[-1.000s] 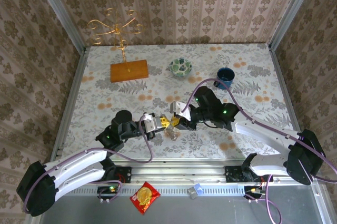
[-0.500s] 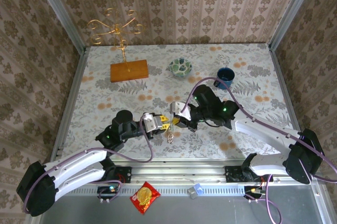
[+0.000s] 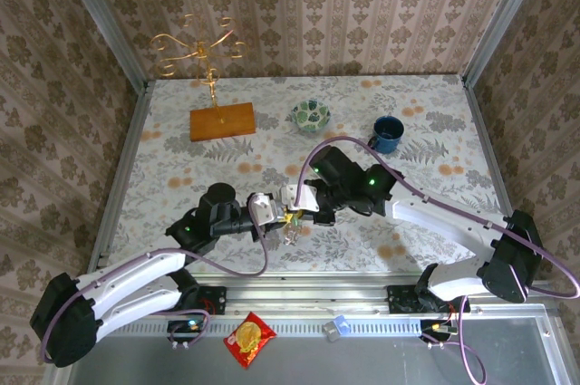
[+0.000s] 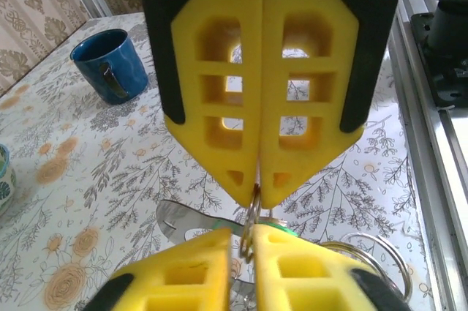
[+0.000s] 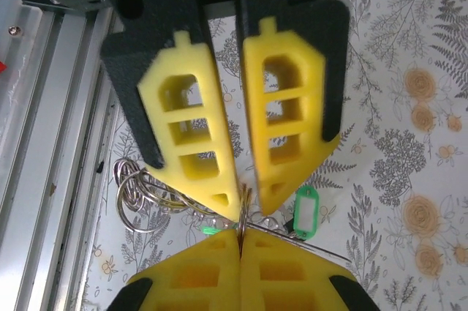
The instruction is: Put the keys on the keyring
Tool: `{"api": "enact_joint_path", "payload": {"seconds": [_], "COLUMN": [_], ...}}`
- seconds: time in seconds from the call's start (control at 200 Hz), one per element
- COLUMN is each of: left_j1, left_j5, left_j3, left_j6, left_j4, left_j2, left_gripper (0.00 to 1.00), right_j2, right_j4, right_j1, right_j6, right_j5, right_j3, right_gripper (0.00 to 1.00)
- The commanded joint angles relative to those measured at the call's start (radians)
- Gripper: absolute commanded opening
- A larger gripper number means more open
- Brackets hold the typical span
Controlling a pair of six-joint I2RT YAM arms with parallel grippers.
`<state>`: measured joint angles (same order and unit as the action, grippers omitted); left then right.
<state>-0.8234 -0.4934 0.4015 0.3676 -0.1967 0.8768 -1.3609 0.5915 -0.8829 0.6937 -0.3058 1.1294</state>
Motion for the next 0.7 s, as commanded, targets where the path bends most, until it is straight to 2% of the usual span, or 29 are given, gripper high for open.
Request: {"api": "enact_joint_path", "payload": {"seconds": [0.0, 0.15, 0.315, 0.4, 0.505, 0.695], "left_j1": [-0.001, -0.002, 0.000, 0.001, 0.001, 0.003], "left_j5": [-0.017, -0.027, -0.045, -0.049, -0.054, -0.048], "left_j3": [0.037, 0.025, -0.020, -0.043, -0.059, -0.077], "left_j6": [0.017, 0.008, -0.039, -0.059, -0.074, -0.088], "left_j4": [0.003, -0.023, -0.123, -0.165, -0.195, -0.227], "left_j2": [0.000, -0.009, -0.022, -0.029, -0.035, -0.044], "left_gripper": [0.08, 0.00, 0.00, 0.00, 0.00, 0.00], "right_j2": [-0.002, 0.038, 0.109, 0.146, 0.163, 0.147], "right_j4": [0.009, -0.079, -0.225, -0.309, -0.356, -0.337], "right_j1": [-0.020, -0.004, 0.064, 0.108, 0.127, 0.128], "right_j6": [0.017, -0.046, -0.173, -0.230, -0.261, -0.264], "right_j5": [-0.014, -0.072, -0.160, -0.209, -0.233, -0.218], "right_j3": [0.028, -0.016, -0.121, -0.189, -0.236, -0.260], "right_gripper": [0.00, 0.00, 0.21, 0.26, 0.28, 0.26]}}
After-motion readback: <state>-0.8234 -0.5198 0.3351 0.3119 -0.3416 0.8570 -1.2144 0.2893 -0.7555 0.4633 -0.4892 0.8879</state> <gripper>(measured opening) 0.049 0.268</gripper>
